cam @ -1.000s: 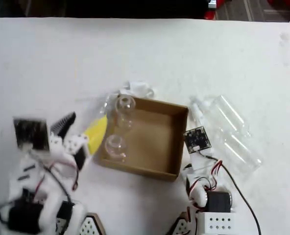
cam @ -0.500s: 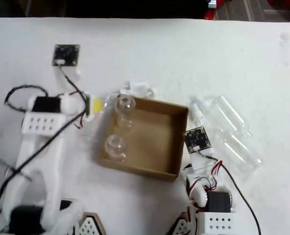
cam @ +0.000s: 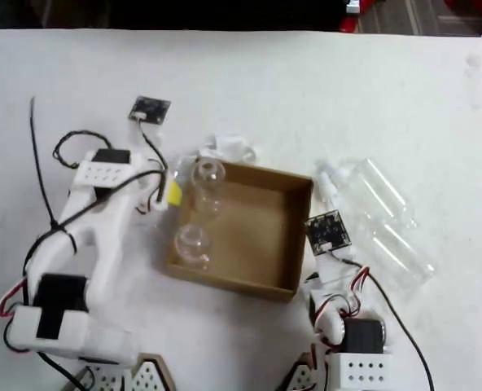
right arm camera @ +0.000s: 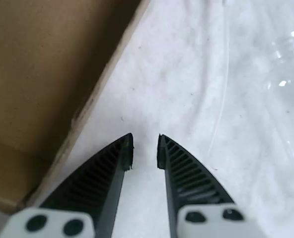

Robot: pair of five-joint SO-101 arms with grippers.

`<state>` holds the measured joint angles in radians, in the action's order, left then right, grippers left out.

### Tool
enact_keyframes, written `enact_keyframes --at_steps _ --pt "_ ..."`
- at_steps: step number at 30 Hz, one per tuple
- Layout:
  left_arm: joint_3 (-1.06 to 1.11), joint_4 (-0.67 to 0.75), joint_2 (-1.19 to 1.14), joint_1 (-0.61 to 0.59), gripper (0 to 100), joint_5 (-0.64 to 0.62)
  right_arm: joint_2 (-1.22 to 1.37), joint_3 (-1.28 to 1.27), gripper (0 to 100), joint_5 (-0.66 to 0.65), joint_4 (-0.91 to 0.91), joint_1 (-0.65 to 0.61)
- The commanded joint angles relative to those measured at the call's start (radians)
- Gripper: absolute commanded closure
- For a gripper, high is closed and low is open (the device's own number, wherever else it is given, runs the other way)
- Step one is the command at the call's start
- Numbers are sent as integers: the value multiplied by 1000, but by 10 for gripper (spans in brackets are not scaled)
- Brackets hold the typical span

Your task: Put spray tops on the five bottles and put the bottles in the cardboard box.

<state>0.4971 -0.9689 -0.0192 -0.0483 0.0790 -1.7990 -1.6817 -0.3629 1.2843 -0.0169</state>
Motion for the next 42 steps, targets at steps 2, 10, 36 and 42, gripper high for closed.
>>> enact_keyframes --at_steps 2,10,36,42 --pt "-20 32 -33 -41 751 17 -1 -9 932 -5 -18 -2" --pt "-41 -152 -27 -73 978 279 -1 -9 932 -5 -18 -2" --pt "-591 -700 -30 -153 801 416 -1 -9 932 -5 -18 -2" --pt "-557 -578 -67 1 724 301 -1 -9 932 -5 -18 -2"
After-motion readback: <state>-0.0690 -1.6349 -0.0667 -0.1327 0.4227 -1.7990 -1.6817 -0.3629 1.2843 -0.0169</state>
